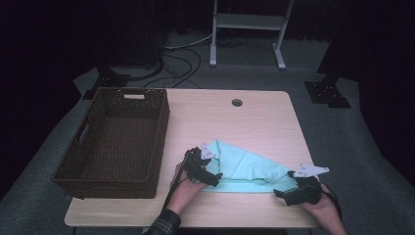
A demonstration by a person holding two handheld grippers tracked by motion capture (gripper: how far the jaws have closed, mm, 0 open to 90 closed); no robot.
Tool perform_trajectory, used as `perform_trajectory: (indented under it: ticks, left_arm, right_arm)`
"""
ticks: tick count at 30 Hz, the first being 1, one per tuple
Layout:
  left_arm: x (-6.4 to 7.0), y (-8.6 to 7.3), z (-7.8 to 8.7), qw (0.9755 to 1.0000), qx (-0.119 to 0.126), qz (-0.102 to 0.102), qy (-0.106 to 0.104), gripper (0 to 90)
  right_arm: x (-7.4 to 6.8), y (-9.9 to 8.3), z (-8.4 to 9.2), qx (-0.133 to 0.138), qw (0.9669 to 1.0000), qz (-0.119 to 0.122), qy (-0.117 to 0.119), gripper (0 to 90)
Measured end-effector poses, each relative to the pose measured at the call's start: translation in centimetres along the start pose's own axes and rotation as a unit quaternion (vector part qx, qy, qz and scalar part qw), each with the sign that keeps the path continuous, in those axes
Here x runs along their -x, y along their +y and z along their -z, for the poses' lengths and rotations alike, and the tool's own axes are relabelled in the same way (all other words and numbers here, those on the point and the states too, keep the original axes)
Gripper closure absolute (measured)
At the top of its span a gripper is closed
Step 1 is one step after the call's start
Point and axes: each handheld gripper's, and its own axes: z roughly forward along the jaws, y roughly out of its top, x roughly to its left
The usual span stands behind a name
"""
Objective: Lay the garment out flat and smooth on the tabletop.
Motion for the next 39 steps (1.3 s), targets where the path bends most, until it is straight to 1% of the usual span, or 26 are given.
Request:
perform_trajectory:
  ticks: [1, 2, 3, 4, 5, 7, 13, 20, 24, 27, 29, 33, 39]
  left_arm:
    - [0.0, 0.0, -0.4, 1.0000, -0.007, 0.000, -0.003, 0.0]
    - [0.0, 0.0, -0.6, 0.9998, -0.017, -0.004, -0.004, 0.0]
    - [0.0, 0.0, -0.8, 0.9997, -0.022, -0.005, -0.005, 0.0]
    - [0.0, 0.0, -0.7, 0.9997, -0.023, -0.004, -0.004, 0.0]
    - [0.1, 0.0, -0.7, 0.9996, -0.027, -0.010, -0.004, 0.0]
    - [0.2, -0.3, -0.4, 0.9995, -0.028, -0.013, -0.008, 0.0]
    - [0.8, -1.7, 0.8, 0.9995, -0.019, -0.021, -0.015, 0.0]
    - [2.0, -3.6, 2.7, 0.9993, -0.020, -0.025, -0.019, 0.0]
    - [2.5, -4.7, 3.7, 0.9994, -0.013, -0.024, -0.022, 0.0]
    - [2.5, -5.3, 4.2, 0.9992, -0.012, -0.028, -0.025, 0.0]
    - [2.4, -5.5, 4.4, 0.9992, -0.010, -0.030, -0.027, 0.0]
    - [2.3, -5.7, 4.4, 0.9992, 0.002, -0.029, -0.027, 0.0]
    - [2.3, -5.8, 4.4, 0.9992, 0.003, -0.029, -0.028, 0.0]
  right_arm:
    - [-0.1, 0.0, 0.0, -0.001, 1.0000, 0.003, -0.003, 3.8]
    - [-0.1, 0.0, -0.1, -0.003, 1.0000, 0.007, -0.006, 3.8]
    - [-0.2, 0.0, -0.1, -0.004, 0.9999, 0.008, -0.008, 3.7]
    - [-0.2, 0.1, -0.1, -0.005, 0.9999, 0.007, -0.008, 3.7]
    - [-0.2, 0.1, -0.1, -0.005, 0.9999, 0.007, -0.008, 3.7]
    - [-0.3, 0.0, -0.1, -0.005, 0.9999, 0.008, -0.008, 3.8]
    - [-1.0, -0.2, 0.3, -0.010, 0.9999, 0.011, -0.005, 3.8]
    - [-3.0, -0.8, 0.9, -0.015, 0.9998, 0.015, 0.002, 3.7]
    - [-4.2, -1.1, 1.2, -0.015, 0.9997, 0.019, 0.005, 3.7]
    - [-4.9, -1.3, 1.4, -0.017, 0.9996, 0.021, 0.007, 3.5]
    - [-5.3, -1.2, 1.5, -0.020, 0.9994, 0.023, 0.013, 3.2]
    - [-5.5, -0.4, 1.3, -0.013, 0.9994, 0.023, 0.022, 2.9]
    - [-5.1, 0.5, 1.0, -0.008, 0.9992, 0.016, 0.036, 2.8]
